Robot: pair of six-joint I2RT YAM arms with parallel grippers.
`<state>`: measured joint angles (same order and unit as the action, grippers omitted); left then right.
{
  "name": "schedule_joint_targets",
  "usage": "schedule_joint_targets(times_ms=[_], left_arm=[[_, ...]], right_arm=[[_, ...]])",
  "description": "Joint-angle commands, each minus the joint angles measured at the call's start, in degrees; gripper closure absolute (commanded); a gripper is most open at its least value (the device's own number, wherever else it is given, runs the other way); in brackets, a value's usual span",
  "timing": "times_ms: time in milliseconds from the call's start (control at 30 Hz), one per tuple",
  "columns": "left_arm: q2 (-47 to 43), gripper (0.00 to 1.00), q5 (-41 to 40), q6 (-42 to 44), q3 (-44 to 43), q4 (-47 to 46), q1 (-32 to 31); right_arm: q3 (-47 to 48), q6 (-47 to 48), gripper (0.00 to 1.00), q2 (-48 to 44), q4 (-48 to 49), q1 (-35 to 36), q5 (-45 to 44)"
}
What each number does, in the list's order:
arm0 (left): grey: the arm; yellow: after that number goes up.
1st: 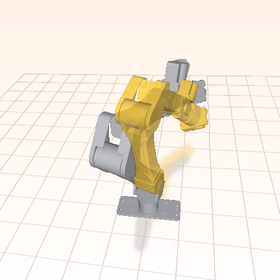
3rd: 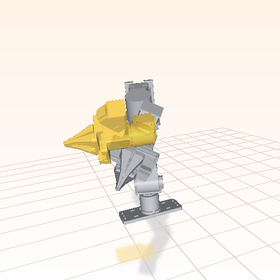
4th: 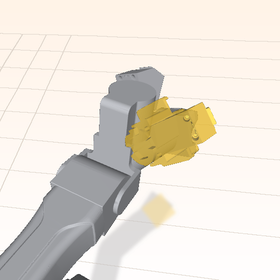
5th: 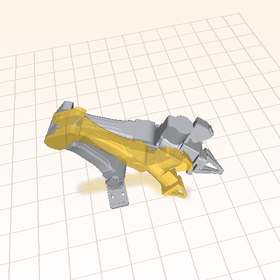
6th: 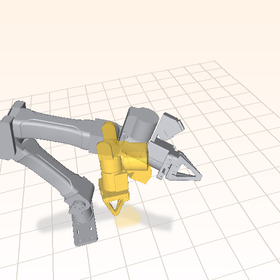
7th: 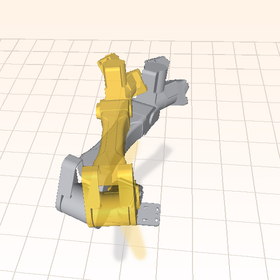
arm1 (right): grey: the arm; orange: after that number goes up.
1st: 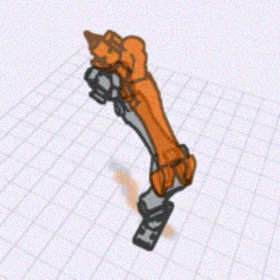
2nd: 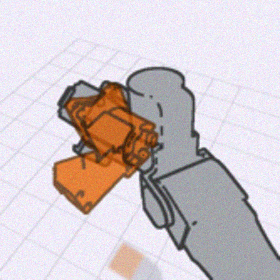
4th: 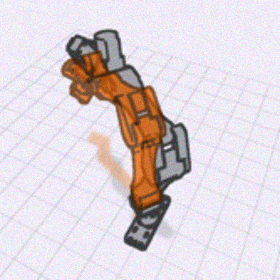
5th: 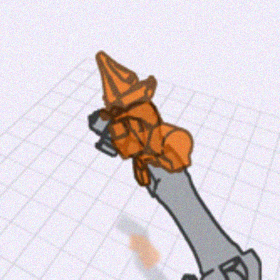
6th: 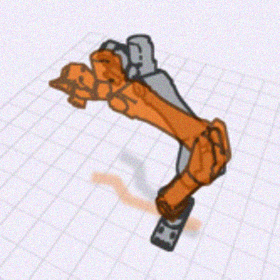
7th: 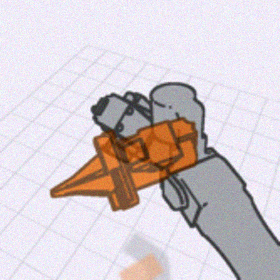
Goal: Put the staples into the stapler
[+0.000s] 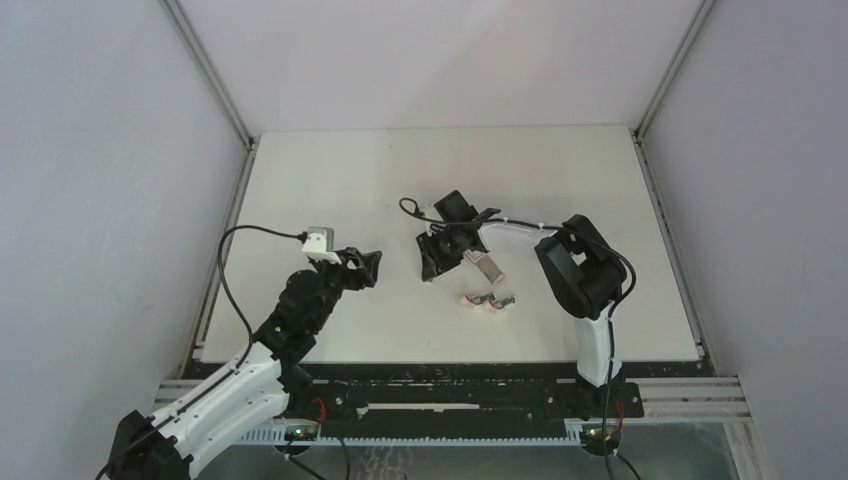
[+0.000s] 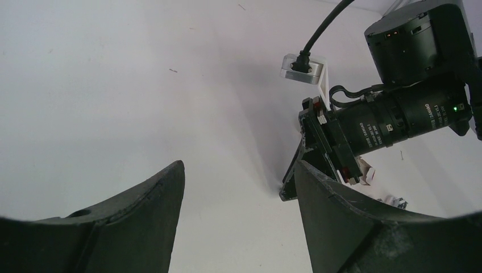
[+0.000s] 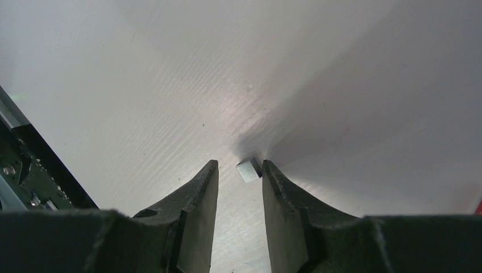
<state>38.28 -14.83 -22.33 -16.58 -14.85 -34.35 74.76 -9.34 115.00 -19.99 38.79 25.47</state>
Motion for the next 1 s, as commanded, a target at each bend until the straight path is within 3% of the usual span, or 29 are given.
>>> schedule_joint_targets(times_ms=[0,467,967], left_arm=[[-0.53,0.25,-0.12,0.52,1.04,-1.23,0.07],[-0.74,0.25,0.15,0.42,1.02,-1.23,0.07],[-1.4,0.25,-0.37,0.53,0.98,-0.54,0.07]], right_arm=[[-1.1,1.78,0.66,-3.0,-1.78,1.34,-1.74],[0.41,5.42,0.7,-3.09,-2.97,6.29,-19.74],[0.55,9.17,0.72,-3.02,-3.47,9.14,-20.75]])
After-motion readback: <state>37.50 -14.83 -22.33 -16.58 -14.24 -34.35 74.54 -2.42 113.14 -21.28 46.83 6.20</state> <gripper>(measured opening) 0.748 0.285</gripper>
